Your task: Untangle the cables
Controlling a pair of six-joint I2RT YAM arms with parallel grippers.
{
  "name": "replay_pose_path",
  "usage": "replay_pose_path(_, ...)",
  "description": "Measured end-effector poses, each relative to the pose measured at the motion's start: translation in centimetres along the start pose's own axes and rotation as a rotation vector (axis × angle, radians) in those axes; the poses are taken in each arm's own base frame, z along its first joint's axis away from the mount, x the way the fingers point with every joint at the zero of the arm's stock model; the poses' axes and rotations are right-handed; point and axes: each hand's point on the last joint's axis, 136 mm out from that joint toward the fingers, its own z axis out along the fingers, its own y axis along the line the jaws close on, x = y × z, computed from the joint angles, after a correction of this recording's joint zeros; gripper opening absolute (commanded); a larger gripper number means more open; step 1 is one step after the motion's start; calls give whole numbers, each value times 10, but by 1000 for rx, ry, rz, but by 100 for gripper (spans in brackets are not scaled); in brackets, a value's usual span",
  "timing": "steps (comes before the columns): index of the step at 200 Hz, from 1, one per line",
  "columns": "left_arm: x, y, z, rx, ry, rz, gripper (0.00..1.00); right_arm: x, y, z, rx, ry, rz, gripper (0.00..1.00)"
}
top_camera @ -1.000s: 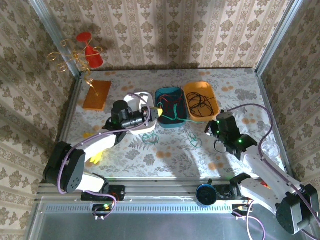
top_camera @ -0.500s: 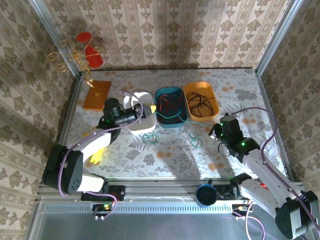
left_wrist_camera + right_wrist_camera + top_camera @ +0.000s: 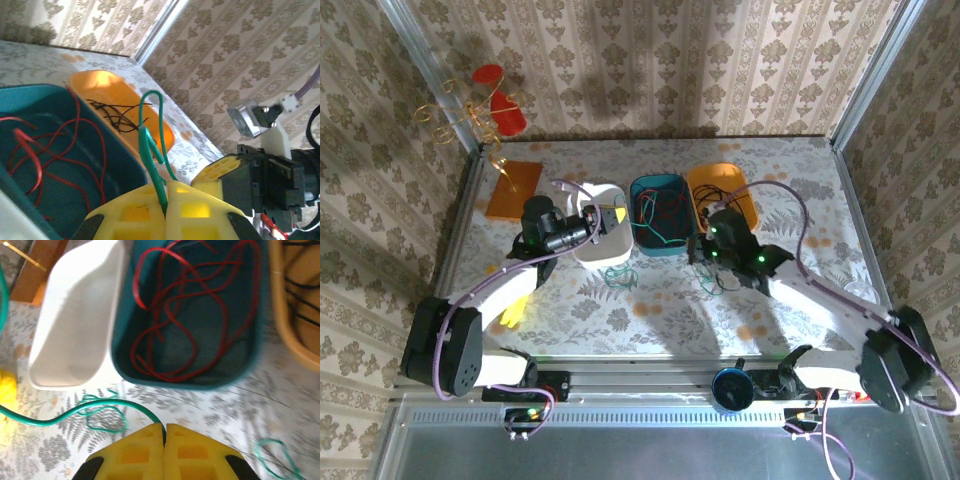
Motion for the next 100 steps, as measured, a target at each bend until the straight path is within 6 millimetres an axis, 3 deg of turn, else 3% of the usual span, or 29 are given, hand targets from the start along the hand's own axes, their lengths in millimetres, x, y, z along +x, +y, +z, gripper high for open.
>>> replay_pose_path(48,10,56,-25,-267,-19,-47,0,-13,52,70,-66,87,-65,1)
replay_pose_path(59,11,72,-34,-341,-24,-56,13,-14,57,83,-66,103,-71,1)
replay_pose_path(81,20,95,-46,-451,-3,-64,19,-16,62,105,-52,134,-74,1)
replay_pose_path(100,27,110,-52,-508,20,-67,44,-15,62,121,-37,157,-73,1)
